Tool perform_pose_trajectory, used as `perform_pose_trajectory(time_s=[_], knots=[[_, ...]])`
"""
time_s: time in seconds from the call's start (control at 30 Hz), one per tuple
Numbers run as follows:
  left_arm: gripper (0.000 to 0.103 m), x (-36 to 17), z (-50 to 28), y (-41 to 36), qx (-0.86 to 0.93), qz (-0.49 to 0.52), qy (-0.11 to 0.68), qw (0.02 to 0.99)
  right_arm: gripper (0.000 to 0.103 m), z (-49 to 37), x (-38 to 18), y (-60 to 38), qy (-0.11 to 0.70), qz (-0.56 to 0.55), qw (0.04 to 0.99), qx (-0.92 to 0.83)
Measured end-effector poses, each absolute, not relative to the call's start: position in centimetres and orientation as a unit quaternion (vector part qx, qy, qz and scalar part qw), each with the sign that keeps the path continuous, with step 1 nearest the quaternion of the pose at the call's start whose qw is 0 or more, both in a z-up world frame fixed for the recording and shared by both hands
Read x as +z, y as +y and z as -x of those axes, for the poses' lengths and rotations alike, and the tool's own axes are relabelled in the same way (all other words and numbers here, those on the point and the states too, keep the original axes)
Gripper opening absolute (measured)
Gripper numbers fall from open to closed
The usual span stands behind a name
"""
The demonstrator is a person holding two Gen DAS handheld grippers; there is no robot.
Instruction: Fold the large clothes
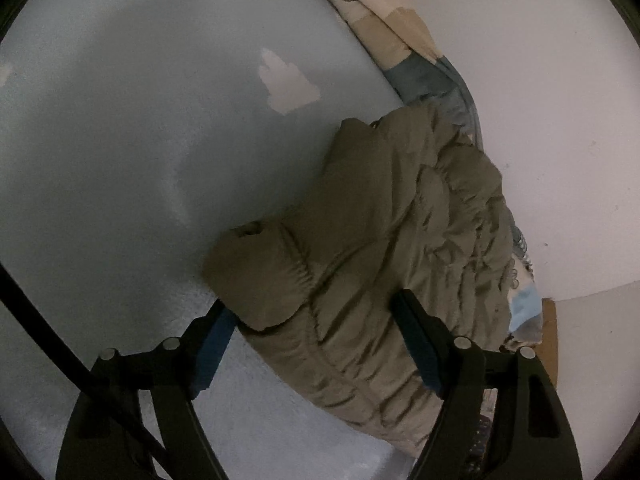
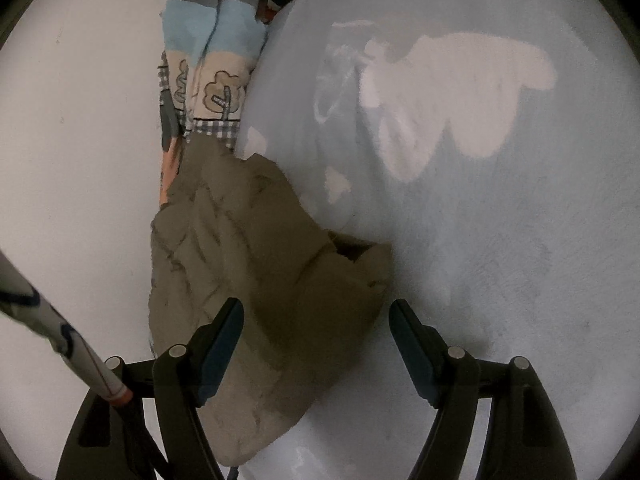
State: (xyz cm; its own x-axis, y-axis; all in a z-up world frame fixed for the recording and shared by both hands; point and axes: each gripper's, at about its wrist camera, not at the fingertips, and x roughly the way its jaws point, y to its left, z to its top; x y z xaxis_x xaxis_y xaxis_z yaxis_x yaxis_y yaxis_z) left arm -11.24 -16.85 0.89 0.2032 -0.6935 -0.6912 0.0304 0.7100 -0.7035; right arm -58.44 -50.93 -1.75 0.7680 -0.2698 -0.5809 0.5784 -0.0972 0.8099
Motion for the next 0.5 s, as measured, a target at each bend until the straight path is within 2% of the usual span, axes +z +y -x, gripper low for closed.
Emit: perform_pose_trajectory(time_s=[0.13,0.2,0.23,0.27,0.3,0.37,0.5], knots=[[0.082,-0.4,10.7,-17.6,-0.264,0.289,0.576,0.718,0.082,57.2,-3.2,-51.6,0.107,-0.666,0.668,-0.314],[0.076,0.1,10.5,-18.1,-0.272,0.263,0.57,0.729,0.082,56.4,-3.4,-51.9,0.104,-0.656,0.681,-0.309],[0.069,0.9,10.7,-18.7,-0.275,0.233,0.56,0.746,0.079,55.9,-3.3,-52.1,0.112,-0.646,0.689,-0.308],[0.061,2.1,11.1,-19.5,-0.274,0.189,0.545,0.77,0.062,55.5,-3.0,-52.2,0.122,-0.631,0.7,-0.31],[0.056,2.8,11.5,-20.2,-0.273,0.16,0.533,0.784,0.052,55.3,-2.6,-52.1,0.131,-0.616,0.708,-0.319],[0.052,4.8,12.9,-21.9,-0.265,0.077,0.495,0.824,0.042,54.2,-0.8,-51.9,0.171,-0.559,0.737,-0.339],[0.049,6.5,15.3,-24.0,-0.254,-0.037,0.436,0.863,0.039,51.9,2.7,-50.2,0.234,-0.441,0.774,-0.39]])
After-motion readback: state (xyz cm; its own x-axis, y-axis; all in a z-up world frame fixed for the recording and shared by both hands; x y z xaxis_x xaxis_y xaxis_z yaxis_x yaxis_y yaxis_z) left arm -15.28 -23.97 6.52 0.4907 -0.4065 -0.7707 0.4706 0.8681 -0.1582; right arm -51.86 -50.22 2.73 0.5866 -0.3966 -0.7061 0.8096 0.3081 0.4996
